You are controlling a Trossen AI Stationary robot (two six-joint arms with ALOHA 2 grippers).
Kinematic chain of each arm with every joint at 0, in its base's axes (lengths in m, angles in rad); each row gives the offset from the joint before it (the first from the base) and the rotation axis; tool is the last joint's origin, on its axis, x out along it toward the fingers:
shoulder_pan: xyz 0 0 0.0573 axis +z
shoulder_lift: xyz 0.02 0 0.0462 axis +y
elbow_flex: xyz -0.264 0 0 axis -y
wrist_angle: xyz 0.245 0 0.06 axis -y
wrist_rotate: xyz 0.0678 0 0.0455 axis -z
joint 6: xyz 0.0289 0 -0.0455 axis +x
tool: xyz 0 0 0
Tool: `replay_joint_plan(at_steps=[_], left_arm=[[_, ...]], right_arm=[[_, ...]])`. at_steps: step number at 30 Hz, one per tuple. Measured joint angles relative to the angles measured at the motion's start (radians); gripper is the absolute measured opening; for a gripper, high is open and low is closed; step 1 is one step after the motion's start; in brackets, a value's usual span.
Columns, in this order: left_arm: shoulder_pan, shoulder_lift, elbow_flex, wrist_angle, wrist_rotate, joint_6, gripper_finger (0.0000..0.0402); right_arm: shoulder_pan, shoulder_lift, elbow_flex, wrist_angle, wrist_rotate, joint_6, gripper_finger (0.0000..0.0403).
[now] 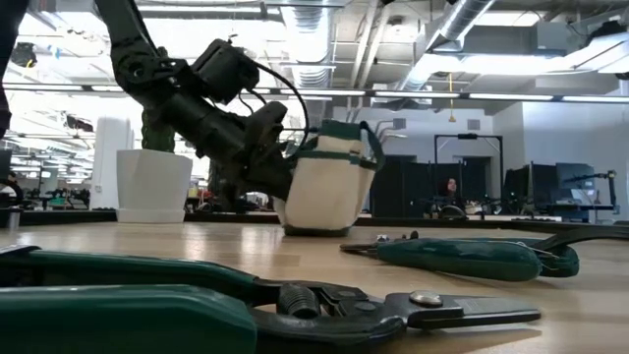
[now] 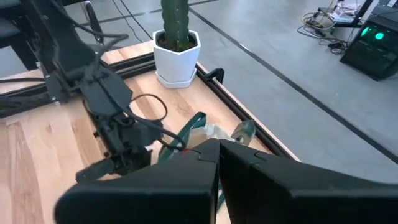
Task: Pick & Place Garden tools in Gardening bag
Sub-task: Adjust the gardening bag on the table
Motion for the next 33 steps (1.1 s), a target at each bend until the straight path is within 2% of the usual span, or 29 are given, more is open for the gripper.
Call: replay_joint_plan(at_steps=[3, 14, 22, 25, 29, 33], left_arm=[[-0.010, 0.011, 0.000, 0.052, 0.000, -0.007, 0.0001], [-0.011, 0.013, 0.062, 0.061, -0.049, 0.055, 0.0001], [-0.035, 0.011, 0.062, 0.028, 0.000, 0.047, 0.0001], [-0.040, -0.001, 0.062, 0.029, 0.005, 0.047, 0.0001], [-0.040, -0.072, 0.061, -0.015, 0.006, 0.057, 0.0001], [-0.040, -0.210, 0.062, -0.120, -0.010, 0.120, 0.0001]], right_arm=[[0.011, 0.000, 0.000, 0.009, -0.001, 0.006, 0.0000], [0.032, 0.000, 0.000, 0.059, -0.004, 0.010, 0.0000], [0.090, 0.024, 0.000, 0.054, -0.086, 0.089, 0.0000], [0.108, 0.050, 0.000, 0.052, -0.152, 0.128, 0.0000], [0.123, 0.118, 0.000, 0.046, -0.232, 0.165, 0.0000], [0.126, 0.184, 0.000, 0.047, -0.295, 0.221, 0.0000]])
